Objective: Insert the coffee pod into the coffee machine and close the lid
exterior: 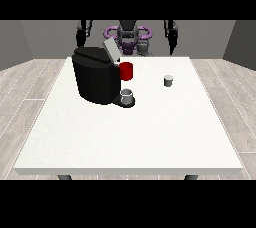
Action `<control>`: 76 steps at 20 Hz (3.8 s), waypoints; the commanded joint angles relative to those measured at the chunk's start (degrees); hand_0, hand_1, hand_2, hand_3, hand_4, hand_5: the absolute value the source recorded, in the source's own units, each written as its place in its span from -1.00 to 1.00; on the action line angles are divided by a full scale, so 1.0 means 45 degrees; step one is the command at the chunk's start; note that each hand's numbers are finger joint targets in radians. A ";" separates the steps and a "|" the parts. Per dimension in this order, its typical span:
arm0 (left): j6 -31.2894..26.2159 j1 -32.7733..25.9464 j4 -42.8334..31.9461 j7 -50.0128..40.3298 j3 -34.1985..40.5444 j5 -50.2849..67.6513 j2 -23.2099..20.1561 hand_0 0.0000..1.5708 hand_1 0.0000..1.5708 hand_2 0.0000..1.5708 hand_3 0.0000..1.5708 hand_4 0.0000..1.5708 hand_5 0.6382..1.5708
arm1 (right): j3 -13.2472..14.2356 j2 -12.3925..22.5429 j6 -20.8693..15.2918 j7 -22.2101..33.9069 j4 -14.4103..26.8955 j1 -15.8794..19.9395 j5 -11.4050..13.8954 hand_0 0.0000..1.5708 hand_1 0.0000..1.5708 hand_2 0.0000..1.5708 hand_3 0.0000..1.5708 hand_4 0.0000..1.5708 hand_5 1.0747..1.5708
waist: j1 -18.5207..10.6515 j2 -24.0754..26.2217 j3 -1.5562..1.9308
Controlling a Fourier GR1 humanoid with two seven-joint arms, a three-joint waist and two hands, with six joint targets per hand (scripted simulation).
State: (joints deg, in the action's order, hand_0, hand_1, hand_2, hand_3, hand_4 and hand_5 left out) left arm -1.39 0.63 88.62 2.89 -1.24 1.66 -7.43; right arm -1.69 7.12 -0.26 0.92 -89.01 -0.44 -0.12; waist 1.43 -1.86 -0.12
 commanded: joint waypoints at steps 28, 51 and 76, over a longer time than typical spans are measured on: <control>-0.1948 0.5119 -0.8041 0.1616 0.2717 -0.1589 -0.3918 -1.00 -1.00 -1.00 -1.00 -1.00 1.00 | 0.0724 -0.0999 -0.1030 -0.1480 -0.0415 0.1761 -0.0530 -1.00 -1.00 -1.00 -1.00 -0.64 1.00 | 0.1595 -0.2041 0.0022; -0.0350 0.6814 -1.1669 0.2382 0.1212 -0.5477 -0.4283 -0.28 -0.28 -0.11 -0.47 -1.00 1.00 | 0.0219 -0.1210 -0.1757 -0.0790 0.0837 0.2294 0.0518 -1.00 -1.00 -1.00 -1.00 -0.50 1.00 | 0.1949 -0.2363 0.0020; 0.1276 0.8383 -1.3010 0.3884 0.0784 -0.7799 -0.4342 0.68 0.68 0.82 0.79 -0.30 1.00 | 0.0735 -0.1173 -0.1814 -0.0428 0.1578 0.2594 -0.0050 -1.00 -1.00 -1.00 -1.00 -0.38 1.00 | 0.1723 -0.1925 0.0025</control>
State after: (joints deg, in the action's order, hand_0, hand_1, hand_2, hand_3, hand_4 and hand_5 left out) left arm 8.44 36.67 29.63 19.17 2.63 -33.29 -25.58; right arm 0.89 1.35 -8.81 -1.98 -83.28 12.13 0.17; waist 9.70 -12.67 0.04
